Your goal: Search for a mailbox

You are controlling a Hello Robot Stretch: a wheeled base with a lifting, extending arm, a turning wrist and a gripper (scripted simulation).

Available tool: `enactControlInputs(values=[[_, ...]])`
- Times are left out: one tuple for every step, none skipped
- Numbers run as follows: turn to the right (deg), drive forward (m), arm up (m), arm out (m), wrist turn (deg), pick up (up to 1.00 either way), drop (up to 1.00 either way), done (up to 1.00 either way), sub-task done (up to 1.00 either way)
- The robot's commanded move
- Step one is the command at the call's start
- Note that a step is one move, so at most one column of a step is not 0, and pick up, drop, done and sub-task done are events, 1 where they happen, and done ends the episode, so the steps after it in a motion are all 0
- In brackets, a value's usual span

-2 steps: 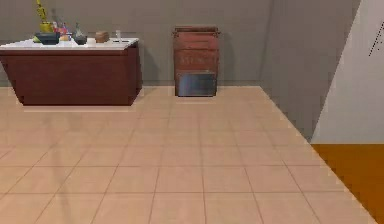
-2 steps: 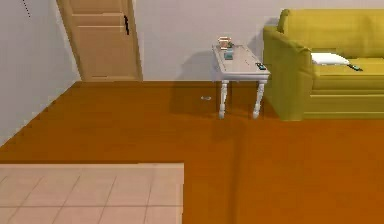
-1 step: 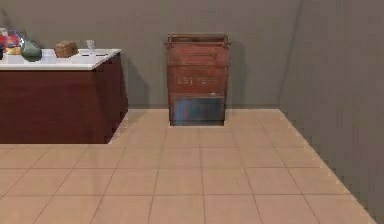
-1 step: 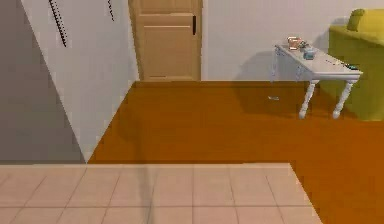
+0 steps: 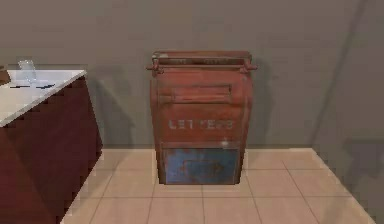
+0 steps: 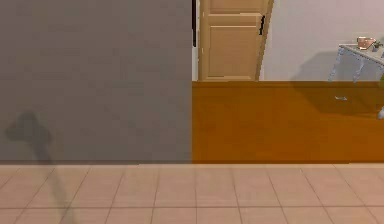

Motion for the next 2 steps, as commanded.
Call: enactControlInputs(values=[[0.0,0.6,0.0,0.0,0.0,0.0,0.0,0.0,0.0],[0.0,0.0,0.0,0.0,0.0,0.0,0.0,1.0,0.0]])
